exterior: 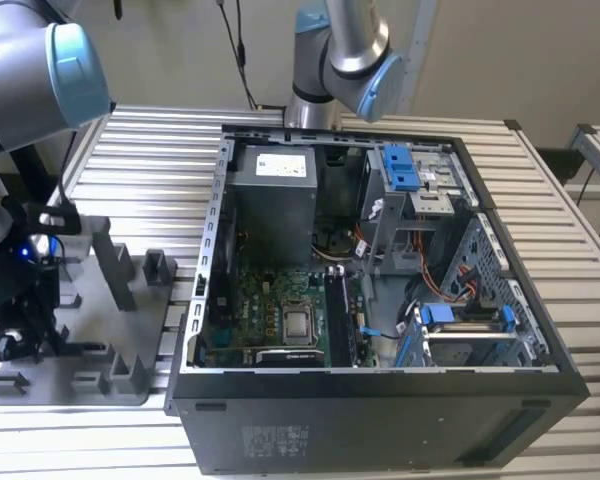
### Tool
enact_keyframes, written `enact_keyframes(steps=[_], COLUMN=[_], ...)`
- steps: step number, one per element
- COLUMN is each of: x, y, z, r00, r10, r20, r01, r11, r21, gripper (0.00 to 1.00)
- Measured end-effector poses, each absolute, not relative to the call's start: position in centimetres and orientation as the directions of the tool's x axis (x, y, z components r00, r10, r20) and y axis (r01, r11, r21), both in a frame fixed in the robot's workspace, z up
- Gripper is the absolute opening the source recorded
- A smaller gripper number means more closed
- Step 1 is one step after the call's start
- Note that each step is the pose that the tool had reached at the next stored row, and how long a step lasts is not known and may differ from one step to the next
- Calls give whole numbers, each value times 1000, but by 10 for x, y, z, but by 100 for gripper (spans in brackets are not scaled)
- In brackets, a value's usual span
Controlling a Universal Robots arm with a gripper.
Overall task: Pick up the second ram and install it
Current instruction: 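Pick up the second ram and move it above second insertion slot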
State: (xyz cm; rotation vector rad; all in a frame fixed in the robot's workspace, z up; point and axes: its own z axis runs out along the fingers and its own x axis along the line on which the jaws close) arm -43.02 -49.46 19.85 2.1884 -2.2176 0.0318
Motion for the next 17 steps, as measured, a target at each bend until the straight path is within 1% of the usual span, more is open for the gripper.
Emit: enact_keyframes(steps=[17], x=[-430], y=[-495], z=[218], r00=[-13], r10=[-999], r20=[33], r01=[-1000], r11=[13], r21=[4], gripper=[14])
